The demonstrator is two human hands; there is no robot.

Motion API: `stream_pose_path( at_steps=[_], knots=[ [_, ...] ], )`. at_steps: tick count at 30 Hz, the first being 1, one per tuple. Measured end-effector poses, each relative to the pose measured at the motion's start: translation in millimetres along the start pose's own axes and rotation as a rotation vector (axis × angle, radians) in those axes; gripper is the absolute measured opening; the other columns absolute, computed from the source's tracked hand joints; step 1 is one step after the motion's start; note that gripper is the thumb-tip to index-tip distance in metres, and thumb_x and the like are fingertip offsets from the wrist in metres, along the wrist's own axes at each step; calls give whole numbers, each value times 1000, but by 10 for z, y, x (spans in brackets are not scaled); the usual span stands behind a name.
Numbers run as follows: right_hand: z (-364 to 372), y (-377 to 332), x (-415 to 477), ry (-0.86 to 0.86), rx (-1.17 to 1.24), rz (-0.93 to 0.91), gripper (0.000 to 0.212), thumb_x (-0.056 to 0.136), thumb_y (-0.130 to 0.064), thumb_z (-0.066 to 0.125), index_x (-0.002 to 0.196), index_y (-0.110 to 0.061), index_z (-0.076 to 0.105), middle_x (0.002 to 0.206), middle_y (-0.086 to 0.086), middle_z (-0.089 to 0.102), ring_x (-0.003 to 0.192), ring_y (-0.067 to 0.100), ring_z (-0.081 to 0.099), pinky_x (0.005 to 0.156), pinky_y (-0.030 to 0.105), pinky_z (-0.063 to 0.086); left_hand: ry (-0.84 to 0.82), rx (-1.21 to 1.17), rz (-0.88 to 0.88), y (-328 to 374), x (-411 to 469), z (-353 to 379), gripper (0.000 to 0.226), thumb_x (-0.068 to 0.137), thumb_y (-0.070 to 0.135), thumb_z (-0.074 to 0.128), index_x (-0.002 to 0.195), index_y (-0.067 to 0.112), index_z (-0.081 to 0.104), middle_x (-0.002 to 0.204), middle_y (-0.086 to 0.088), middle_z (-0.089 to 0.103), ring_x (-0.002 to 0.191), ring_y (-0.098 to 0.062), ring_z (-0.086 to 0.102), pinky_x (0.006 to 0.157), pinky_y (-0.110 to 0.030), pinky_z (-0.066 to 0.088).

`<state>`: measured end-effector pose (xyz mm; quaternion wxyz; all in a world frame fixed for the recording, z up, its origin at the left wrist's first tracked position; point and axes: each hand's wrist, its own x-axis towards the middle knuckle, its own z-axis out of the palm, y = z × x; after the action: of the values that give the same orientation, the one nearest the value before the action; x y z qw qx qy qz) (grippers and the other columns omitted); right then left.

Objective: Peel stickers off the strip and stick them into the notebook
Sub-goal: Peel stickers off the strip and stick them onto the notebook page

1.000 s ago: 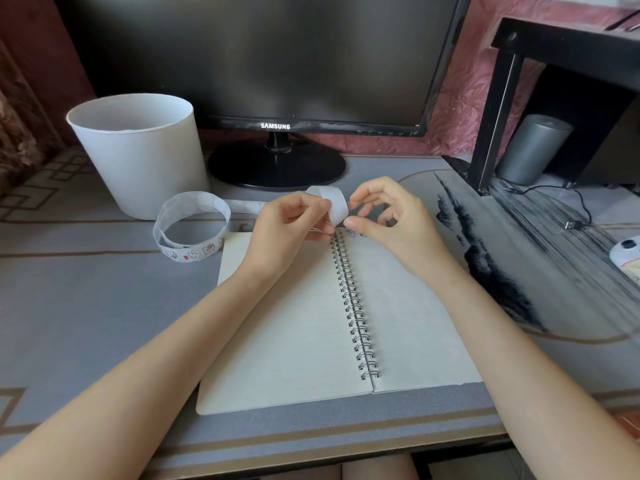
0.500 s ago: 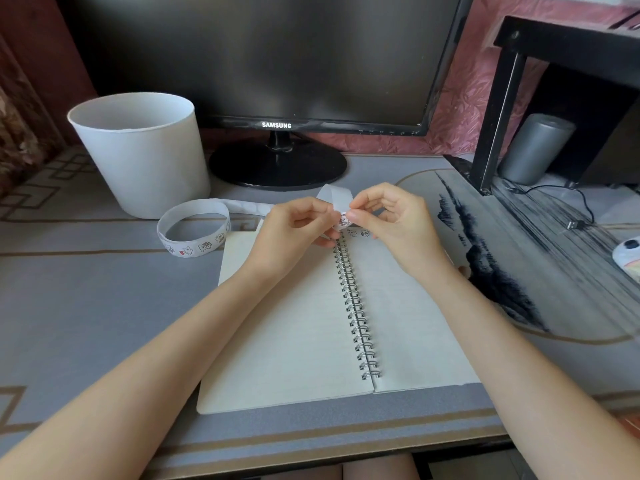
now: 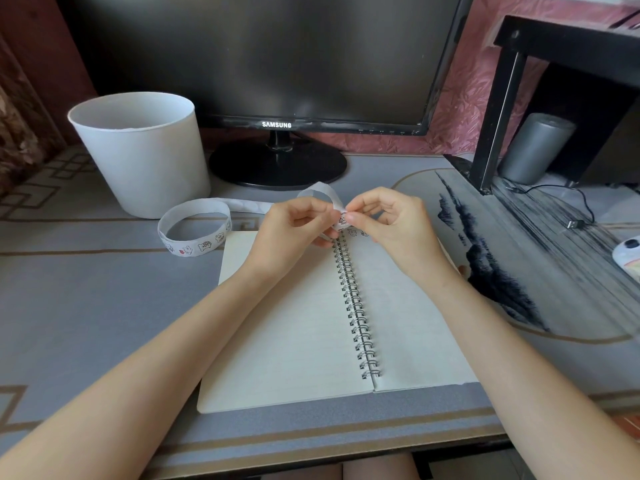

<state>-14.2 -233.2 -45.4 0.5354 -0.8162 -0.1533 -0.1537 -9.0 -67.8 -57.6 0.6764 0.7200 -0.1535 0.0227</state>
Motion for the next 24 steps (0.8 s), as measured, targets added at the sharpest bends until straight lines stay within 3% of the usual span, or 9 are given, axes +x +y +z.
stream_pose_path(
  at_steps=[6, 10, 15, 20, 24],
  knots=[
    [-19, -37, -25, -30, -107, -3, 3, 83, -8, 70, 85, -7, 68, 75, -10, 59, 53, -4, 50, 52, 7, 34, 9, 10, -22, 13, -10, 13, 14, 93, 8, 59, 83, 4, 68, 74, -8, 67, 64, -9, 65, 62, -23, 57],
    [-30, 2, -12, -81, -185, -79, 3, 82, -8, 69, 84, -7, 66, 92, 3, 58, 74, 4, 52, 65, 8, 35, 19, -30, -55, 30, -8, 7, 18, 93, 8, 58, 77, 4, 67, 74, -8, 65, 66, -13, 65, 60, -23, 56],
    [-64, -24, -29, -104, -206, -154, 3, 82, -6, 69, 83, -8, 67, 97, 6, 55, 81, -5, 48, 72, 6, 33, 73, -43, -88, 17, 14, -13, 17, 93, 8, 57, 83, -3, 65, 74, -9, 65, 65, -13, 65, 58, -22, 55],
    [-158, -64, 9, -26, 66, 99, 8, 85, -5, 67, 84, -13, 64, 75, -5, 61, 64, -3, 53, 61, 10, 39, 100, -39, -84, 12, 23, -20, 18, 94, 8, 57, 77, 3, 63, 73, -6, 66, 63, -10, 64, 58, -22, 55],
    [-206, -16, -2, -41, 50, 370, 3, 84, -9, 67, 86, -6, 68, 65, -2, 62, 47, -2, 49, 45, 6, 32, 105, -19, -87, -1, 29, -19, 20, 94, 10, 58, 74, 8, 64, 68, -3, 66, 64, -11, 65, 64, -23, 56]
  ],
)
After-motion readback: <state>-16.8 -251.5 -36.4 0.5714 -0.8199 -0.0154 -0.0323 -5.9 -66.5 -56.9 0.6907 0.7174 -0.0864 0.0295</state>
